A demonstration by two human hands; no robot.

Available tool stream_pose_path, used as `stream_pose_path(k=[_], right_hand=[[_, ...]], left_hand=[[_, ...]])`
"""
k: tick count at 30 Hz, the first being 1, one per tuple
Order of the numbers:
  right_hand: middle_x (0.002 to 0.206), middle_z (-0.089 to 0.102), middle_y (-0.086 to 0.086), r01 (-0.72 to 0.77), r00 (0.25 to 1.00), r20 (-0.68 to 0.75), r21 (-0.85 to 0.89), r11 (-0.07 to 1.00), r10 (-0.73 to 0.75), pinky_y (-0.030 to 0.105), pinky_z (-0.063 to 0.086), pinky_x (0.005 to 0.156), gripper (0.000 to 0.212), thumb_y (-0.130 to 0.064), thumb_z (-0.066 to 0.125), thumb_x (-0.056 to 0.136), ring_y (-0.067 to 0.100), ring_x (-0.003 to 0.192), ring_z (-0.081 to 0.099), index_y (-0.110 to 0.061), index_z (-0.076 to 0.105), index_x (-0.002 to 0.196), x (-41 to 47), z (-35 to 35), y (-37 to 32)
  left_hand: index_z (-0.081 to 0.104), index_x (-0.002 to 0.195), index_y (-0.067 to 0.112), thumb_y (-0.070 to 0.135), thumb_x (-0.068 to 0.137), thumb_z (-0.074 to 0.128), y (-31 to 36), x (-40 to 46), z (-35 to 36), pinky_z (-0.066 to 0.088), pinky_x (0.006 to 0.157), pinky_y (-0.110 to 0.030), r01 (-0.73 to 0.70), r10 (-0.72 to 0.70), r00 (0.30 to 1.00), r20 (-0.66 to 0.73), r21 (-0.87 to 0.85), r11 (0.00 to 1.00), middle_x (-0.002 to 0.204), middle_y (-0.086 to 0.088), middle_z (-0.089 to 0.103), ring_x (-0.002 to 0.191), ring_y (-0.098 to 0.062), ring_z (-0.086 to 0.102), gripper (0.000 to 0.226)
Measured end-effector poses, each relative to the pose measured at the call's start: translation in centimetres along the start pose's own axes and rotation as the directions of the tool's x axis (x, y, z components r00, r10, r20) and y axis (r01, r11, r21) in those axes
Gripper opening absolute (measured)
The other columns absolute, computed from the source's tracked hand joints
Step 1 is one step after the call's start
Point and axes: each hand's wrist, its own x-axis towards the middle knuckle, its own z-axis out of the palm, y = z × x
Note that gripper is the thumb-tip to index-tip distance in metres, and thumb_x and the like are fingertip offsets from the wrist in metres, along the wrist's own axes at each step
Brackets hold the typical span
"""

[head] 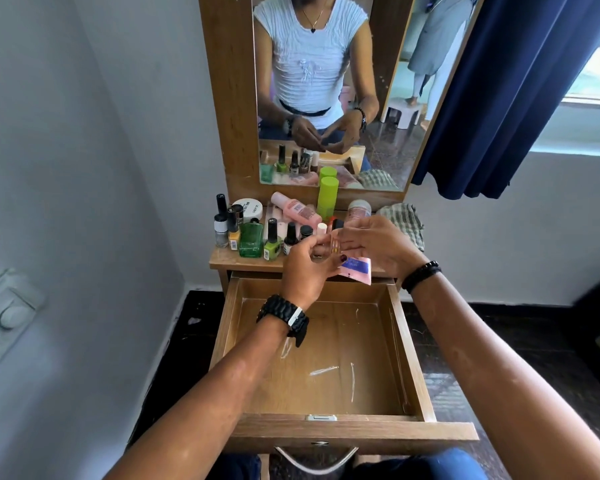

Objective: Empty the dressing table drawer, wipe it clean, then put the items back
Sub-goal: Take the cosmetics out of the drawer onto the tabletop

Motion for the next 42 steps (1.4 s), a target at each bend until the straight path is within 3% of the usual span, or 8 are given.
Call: stream_pose_path(k=[8,12,14,22,27,30,34,42], right_hand=[[0.092,0.071,0.016,0.013,0.950,-0.292,-0.317,0.948,-0.111,0.038,0.058,0.075,0.017,-0.013,0.075,0.078,0.024,0.075,0.069,-0.014,0.059,0.086,5.3,-0.2,-1.1],[0.091,0.070,0.015,-0.064,0.953,-0.291,-0.464,0.884,-0.083,0.040,0.058,0.080,0.014,-0.010,0.070,0.079,0.023,0.079,0.065,-0.002,0.067,0.091,7.7,0.6,-1.5],[0.080,0.066,0.011,-0.098,0.962,-0.268,-0.509,0.855,-0.049,0.037,0.059,0.078,0.006,-0.008,0.066,0.080,0.020,0.073,0.063,-0.010,0.064,0.074,8.5,0.8,-1.5],[0.076,0.060,0.008,-0.077,0.957,-0.240,-0.752,0.655,-0.162,0.029,0.043,0.063,0.030,-0.026,0.071,0.079,0.019,0.072,0.054,-0.011,0.054,0.060,9.4,1.1,-0.6],[0.088,0.068,0.007,0.019,0.852,-0.393,-0.637,0.771,-0.346,0.031,0.049,0.070,0.012,-0.010,0.062,0.084,0.021,0.080,0.063,0.000,0.068,0.087,4.4,0.1,0.3],[0.111,0.065,0.009,0.025,0.888,-0.300,-0.724,0.689,-0.348,0.027,0.044,0.079,0.019,-0.012,0.061,0.085,0.024,0.100,0.061,-0.009,0.067,0.103,1.5,-0.6,3.2],[0.132,0.050,0.007,0.042,0.939,-0.195,-0.749,0.661,-0.282,0.019,0.034,0.093,0.045,-0.019,0.066,0.085,0.021,0.118,0.050,-0.014,0.055,0.128,-0.3,-0.5,5.8],[0.128,0.051,0.008,0.066,0.917,-0.229,-0.718,0.693,-0.325,0.023,0.037,0.091,0.048,-0.024,0.068,0.085,0.019,0.110,0.052,-0.014,0.054,0.130,-0.3,-0.6,5.8]], left_hand=[[0.052,0.124,0.019,0.014,0.084,0.064,-2.6,-1.0,-0.1,0.054,0.073,-0.019,-0.062,0.048,0.998,0.048,0.354,0.933,0.121,0.003,0.060,0.091,-0.007,0.062,0.042],[0.050,0.127,0.023,0.018,0.084,0.064,-3.1,-1.1,0.2,0.054,0.079,-0.023,-0.080,0.061,0.996,0.059,0.427,0.901,0.125,0.005,0.058,0.096,-0.006,0.062,0.045],[0.049,0.128,0.024,0.018,0.084,0.064,-3.1,-1.1,0.2,0.052,0.083,-0.023,-0.078,0.058,0.997,0.058,0.438,0.896,0.127,0.004,0.057,0.102,-0.007,0.060,0.047],[0.050,0.128,0.016,0.008,0.084,0.064,-3.3,-0.9,0.0,0.045,0.084,-0.012,-0.071,0.049,0.996,0.070,0.373,0.925,0.130,-0.002,0.056,0.116,-0.010,0.055,0.048],[0.049,0.129,0.012,0.006,0.084,0.062,-3.5,-0.8,-0.1,0.042,0.085,-0.007,-0.068,0.044,0.996,0.074,0.351,0.934,0.131,-0.004,0.055,0.119,-0.012,0.053,0.047],[0.050,0.128,0.009,0.002,0.084,0.061,-3.4,-0.4,0.0,0.040,0.088,-0.006,-0.084,0.059,0.995,0.078,0.369,0.926,0.131,-0.006,0.055,0.121,-0.014,0.052,0.046],[0.052,0.125,0.010,0.000,0.085,0.058,-3.6,0.1,0.3,0.047,0.098,-0.028,-0.120,0.108,0.993,0.053,0.442,0.889,0.129,-0.008,0.057,0.120,-0.017,0.054,0.042],[0.050,0.129,0.012,0.005,0.089,0.054,-2.8,-0.7,0.8,0.041,0.102,-0.026,-0.177,0.171,0.983,0.066,0.587,0.790,0.133,-0.003,0.053,0.123,-0.016,0.049,0.040]])
